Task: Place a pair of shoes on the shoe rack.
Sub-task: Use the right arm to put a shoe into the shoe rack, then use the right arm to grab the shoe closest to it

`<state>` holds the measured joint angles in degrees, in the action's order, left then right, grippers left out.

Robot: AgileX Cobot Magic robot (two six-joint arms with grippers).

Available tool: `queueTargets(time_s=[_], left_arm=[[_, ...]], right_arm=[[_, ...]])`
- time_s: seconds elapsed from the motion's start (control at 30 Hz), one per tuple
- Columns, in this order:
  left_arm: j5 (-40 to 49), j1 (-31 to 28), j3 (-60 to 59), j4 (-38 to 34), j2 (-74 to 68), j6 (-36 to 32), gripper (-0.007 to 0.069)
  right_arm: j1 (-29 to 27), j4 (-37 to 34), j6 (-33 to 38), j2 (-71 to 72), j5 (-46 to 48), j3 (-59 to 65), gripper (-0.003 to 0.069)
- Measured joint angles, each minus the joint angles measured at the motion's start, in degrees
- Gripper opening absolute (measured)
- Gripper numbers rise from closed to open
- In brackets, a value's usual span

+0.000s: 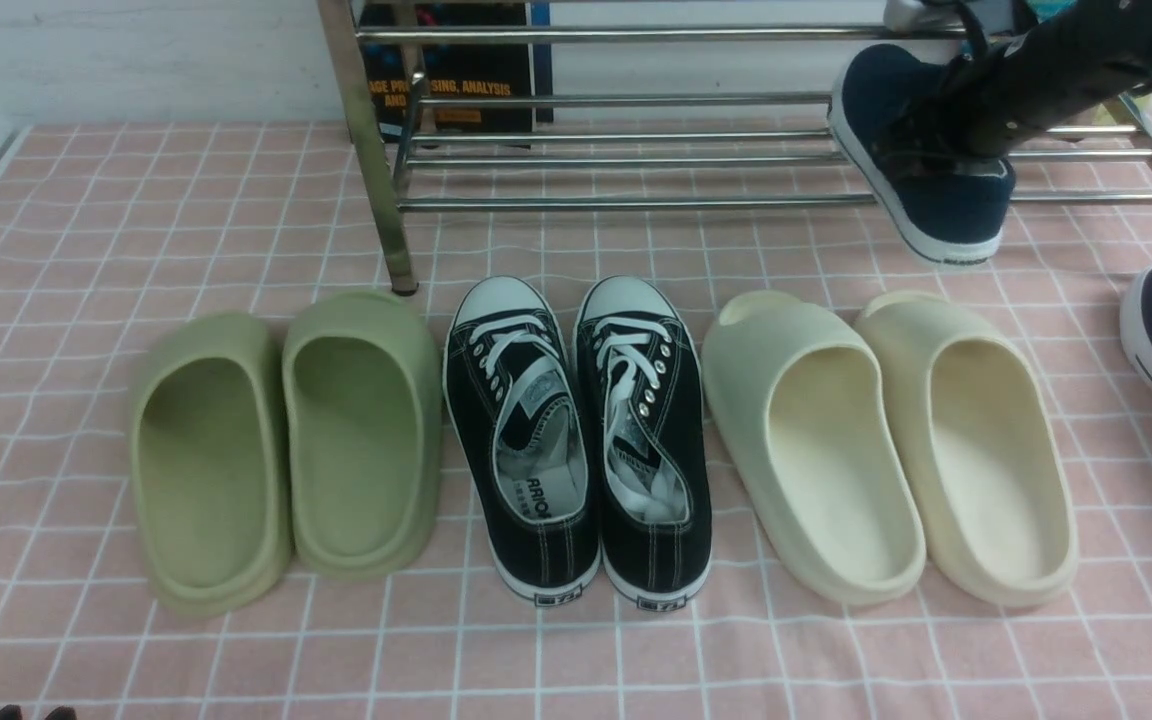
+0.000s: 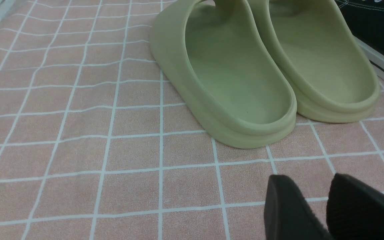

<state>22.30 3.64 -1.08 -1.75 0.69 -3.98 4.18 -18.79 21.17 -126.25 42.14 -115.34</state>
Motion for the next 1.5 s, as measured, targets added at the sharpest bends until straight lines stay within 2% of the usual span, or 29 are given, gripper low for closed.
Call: queueTargets(time_s=[0.07, 0.2, 0.43, 0.57, 0.67, 0.77, 0.83, 0.87, 0.97, 1.03, 1.17, 1.27, 1.37, 1.43, 1.5], left_arm=[[0.0, 0.0, 0.0, 0.0, 0.0, 0.0, 0.0233], [0.0, 0.0, 0.0, 0.0, 0.0, 0.0, 0.0233], [0.0, 0.0, 0.0, 0.0, 0.0, 0.0, 0.0235], [0.0, 0.0, 0.0, 0.0, 0.0, 0.0, 0.0237], [0.0, 0.0, 0.0, 0.0, 0.0, 0.0, 0.0237], [0.0, 0.0, 0.0, 0.0, 0.0, 0.0, 0.0237], [0.0, 0.0, 0.0, 0.0, 0.0, 0.0, 0.0237], [0.0, 0.0, 0.0, 0.0, 0.0, 0.0, 0.0237], [0.0, 0.0, 0.0, 0.0, 0.0, 0.0, 0.0237], [0.0, 0.0, 0.0, 0.0, 0.0, 0.0, 0.0237], [0.0, 0.0, 0.0, 0.0, 0.0, 0.0, 0.0237], [0.0, 0.0, 0.0, 0.0, 0.0, 0.0, 0.0237], [0.0, 0.0, 0.0, 0.0, 0.0, 0.0, 0.0237], [0.0, 0.0, 0.0, 0.0, 0.0, 0.0, 0.0237], [0.0, 0.0, 0.0, 0.0, 0.0, 0.0, 0.0237]], right_arm=[[-0.1, -0.3, 0.0, 0.7, 1.3, 0.0, 0.0352], [-0.1, -1.2, 0.0, 3.0, 4.9, 0.0, 0.0412], [-0.1, -0.1, 0.0, 8.0, 12.3, 0.0, 0.0417], [-0.7, 5.3, -1.6, 13.3, 18.4, 0.0, 0.0417], [-3.5, 12.5, -6.4, 16.8, 24.0, 0.0, 0.0417], [-9.0, 15.9, -11.1, 17.9, 27.5, 2.5, 0.0417], [-11.1, 16.1, -12.2, 17.9, 27.8, 4.6, 0.0417], [-15.2, 15.6, -13.4, 17.9, 28.0, 9.6, 0.0417], [-18.5, 13.9, -13.5, 18.3, 28.0, 16.4, 0.0416], [-20.9, 10.9, -12.8, 19.5, 25.9, 24.8, 0.0416], [-21.2, 9.2, -10.3, 21.2, 20.2, 33.2, 0.0408], [-21.2, 8.7, -7.8, 21.5, 9.4, 40.8, 0.0387], [-21.2, 8.7, -7.4, 21.5, 4.2, 44.7, 0.0354], [-21.2, 9.1, -7.1, 21.5, 0.4, 47.6, 0.0265], [-21.2, 9.3, -7.1, 21.5, -0.2, 48.0, 0.0221]])
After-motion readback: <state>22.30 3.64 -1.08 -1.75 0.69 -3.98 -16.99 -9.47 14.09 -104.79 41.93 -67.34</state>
